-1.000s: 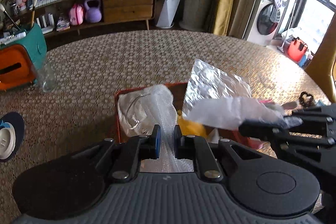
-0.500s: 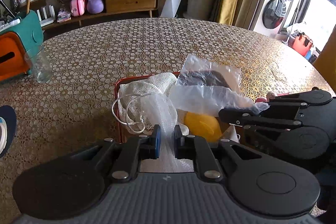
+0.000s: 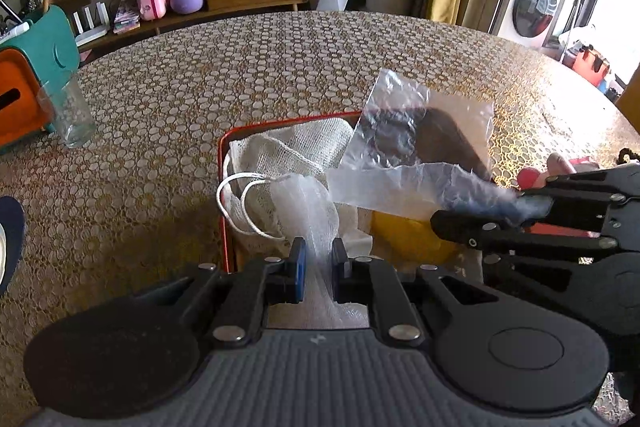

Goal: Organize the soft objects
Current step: 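Carry the mesh bag and plastic bag to the red box and lower them, then open both tools to release the bags into the box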

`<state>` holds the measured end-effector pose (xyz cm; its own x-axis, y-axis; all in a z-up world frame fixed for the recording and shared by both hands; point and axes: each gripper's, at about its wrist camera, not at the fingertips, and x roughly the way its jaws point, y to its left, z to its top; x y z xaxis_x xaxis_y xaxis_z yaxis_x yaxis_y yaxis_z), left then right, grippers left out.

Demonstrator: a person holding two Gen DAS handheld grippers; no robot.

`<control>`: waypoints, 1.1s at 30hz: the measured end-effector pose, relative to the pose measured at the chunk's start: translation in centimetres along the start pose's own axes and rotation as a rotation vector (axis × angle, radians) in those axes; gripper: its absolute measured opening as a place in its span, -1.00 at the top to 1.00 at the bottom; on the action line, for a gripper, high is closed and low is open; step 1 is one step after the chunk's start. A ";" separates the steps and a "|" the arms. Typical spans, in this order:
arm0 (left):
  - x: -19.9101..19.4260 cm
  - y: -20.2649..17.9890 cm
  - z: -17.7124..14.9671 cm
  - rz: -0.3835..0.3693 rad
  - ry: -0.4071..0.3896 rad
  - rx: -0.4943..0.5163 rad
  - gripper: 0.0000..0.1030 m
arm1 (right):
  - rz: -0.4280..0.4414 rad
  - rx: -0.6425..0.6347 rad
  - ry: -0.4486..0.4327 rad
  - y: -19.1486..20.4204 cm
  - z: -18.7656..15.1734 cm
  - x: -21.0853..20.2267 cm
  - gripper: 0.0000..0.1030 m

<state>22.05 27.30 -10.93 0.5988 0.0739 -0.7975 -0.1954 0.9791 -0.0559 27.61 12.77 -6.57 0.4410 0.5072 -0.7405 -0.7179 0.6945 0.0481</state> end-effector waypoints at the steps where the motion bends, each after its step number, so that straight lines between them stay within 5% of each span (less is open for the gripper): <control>1: 0.1 0.0 0.0 0.001 0.002 -0.001 0.76 | 0.002 0.002 -0.002 0.0 0.0 0.0 0.77; 24: -2.2 -0.3 -0.4 0.016 -0.018 -0.042 0.72 | 0.040 0.041 -0.035 -0.4 -0.6 -3.2 0.18; 30: -3.4 -0.5 -0.5 0.015 -0.037 -0.038 0.20 | 0.053 0.039 -0.055 -0.3 -1.1 -4.7 -0.20; 33: -4.3 -0.6 -0.6 0.019 -0.057 -0.036 -0.03 | 0.061 0.038 -0.066 -0.3 -1.2 -5.5 -0.22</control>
<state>19.14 26.24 -7.80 0.6378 0.1038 -0.7632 -0.2343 0.9701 -0.0639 24.72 9.20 -3.32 0.4328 0.5808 -0.6895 -0.7240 0.6796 0.1180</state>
